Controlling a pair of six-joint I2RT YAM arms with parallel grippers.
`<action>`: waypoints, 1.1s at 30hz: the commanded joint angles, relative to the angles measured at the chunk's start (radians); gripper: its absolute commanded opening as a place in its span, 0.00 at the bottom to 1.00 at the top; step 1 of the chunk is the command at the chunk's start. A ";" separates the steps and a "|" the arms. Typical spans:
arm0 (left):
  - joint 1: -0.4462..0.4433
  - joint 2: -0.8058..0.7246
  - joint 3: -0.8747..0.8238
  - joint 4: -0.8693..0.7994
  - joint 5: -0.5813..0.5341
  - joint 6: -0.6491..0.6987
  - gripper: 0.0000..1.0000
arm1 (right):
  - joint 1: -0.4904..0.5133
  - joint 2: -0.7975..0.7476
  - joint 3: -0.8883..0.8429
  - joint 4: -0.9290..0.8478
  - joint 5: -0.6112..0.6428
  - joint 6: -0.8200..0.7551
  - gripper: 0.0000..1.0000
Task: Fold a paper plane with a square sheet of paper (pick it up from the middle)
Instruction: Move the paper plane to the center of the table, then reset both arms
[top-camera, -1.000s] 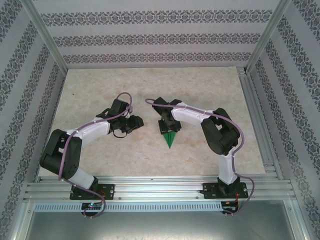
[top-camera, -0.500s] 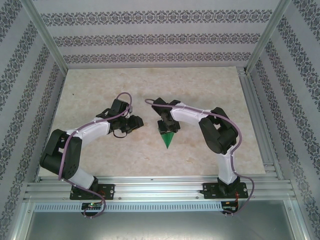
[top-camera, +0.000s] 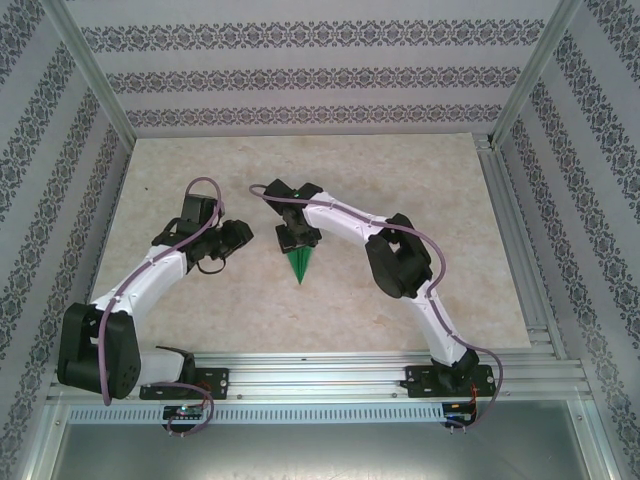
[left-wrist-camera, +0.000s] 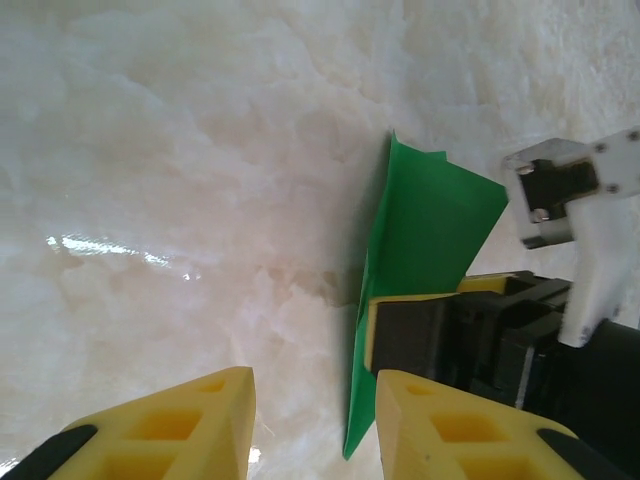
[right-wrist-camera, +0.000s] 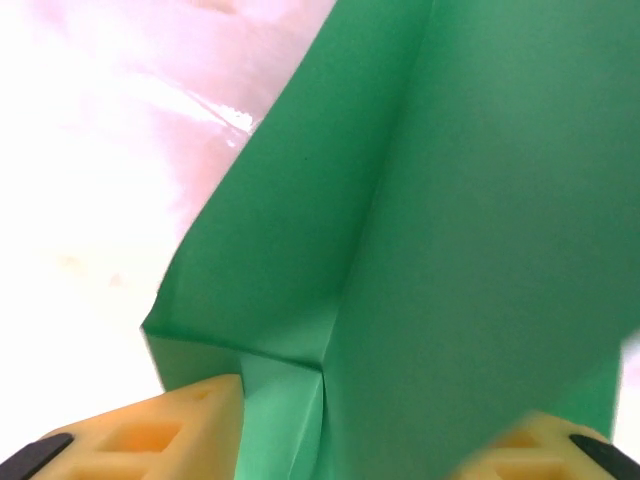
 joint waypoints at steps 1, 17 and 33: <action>0.015 -0.010 -0.013 -0.041 -0.011 0.029 0.38 | 0.000 -0.040 0.076 -0.085 0.042 -0.022 0.48; 0.015 -0.071 -0.012 0.018 -0.095 0.067 0.40 | -0.046 -0.694 -0.358 0.092 0.444 -0.069 0.73; 0.016 -0.355 -0.417 0.580 -0.758 0.690 1.00 | -0.684 -1.492 -1.672 1.219 0.384 -0.357 0.98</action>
